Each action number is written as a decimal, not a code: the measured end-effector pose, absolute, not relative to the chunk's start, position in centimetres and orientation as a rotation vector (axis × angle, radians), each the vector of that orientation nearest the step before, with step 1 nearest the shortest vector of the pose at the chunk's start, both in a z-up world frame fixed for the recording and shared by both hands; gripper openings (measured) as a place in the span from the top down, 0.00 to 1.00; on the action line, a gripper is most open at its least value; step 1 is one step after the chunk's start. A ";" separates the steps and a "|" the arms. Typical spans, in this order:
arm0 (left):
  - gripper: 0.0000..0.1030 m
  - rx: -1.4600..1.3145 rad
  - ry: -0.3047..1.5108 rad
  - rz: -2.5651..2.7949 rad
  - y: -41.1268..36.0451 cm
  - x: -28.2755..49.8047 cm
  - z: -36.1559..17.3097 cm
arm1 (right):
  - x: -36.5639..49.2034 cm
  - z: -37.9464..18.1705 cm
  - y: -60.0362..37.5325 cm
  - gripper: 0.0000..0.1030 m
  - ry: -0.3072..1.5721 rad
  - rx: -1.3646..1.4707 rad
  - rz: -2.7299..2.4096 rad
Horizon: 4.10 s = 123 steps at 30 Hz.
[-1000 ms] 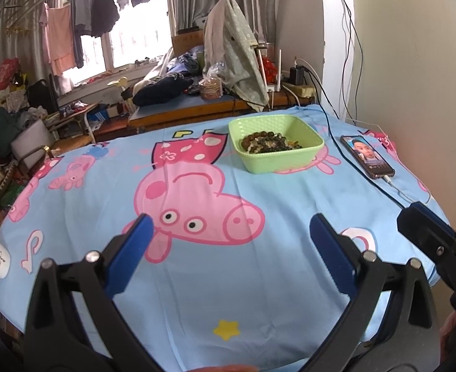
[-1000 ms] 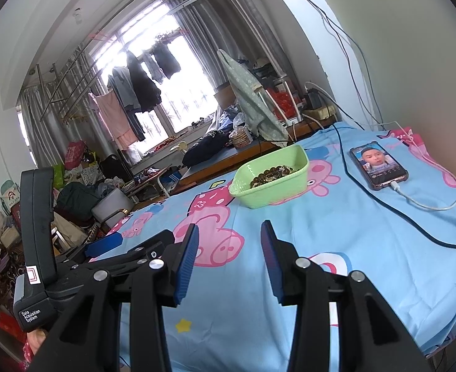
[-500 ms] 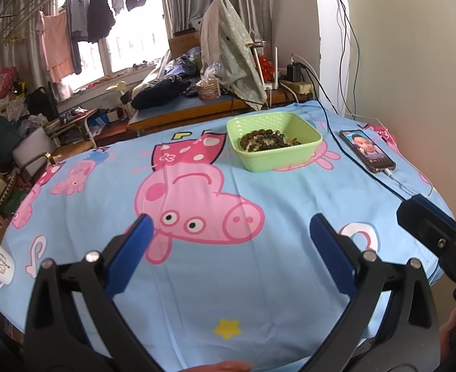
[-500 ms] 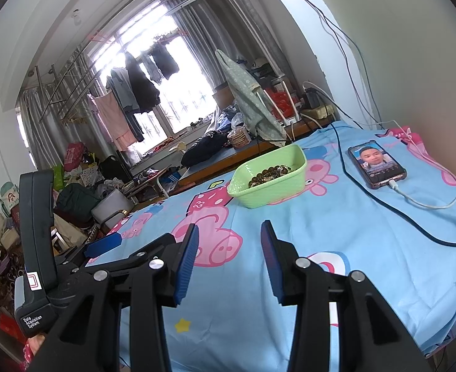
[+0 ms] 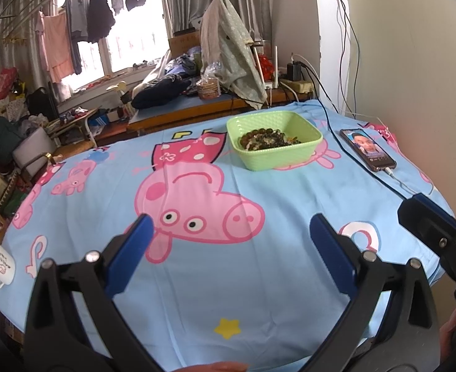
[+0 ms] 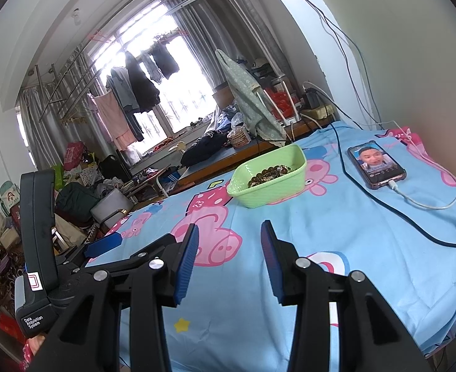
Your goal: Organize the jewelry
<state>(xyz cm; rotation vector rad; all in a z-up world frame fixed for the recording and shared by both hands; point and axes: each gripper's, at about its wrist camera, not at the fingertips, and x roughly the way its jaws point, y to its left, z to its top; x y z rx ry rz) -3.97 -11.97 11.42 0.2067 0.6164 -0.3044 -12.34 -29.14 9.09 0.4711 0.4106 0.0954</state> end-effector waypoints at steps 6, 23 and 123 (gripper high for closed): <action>0.06 0.200 0.611 -0.312 -11.9 -4.2 11.5 | -12.5 9.2 -29.0 0.88 0.404 0.461 0.095; 0.06 0.148 0.546 -0.280 -9.0 -5.1 13.4 | -12.1 11.6 -27.3 0.88 0.396 0.379 0.113; 0.06 0.126 0.570 -0.289 -6.5 -5.2 12.7 | -10.6 12.7 -24.4 0.87 0.424 0.303 0.159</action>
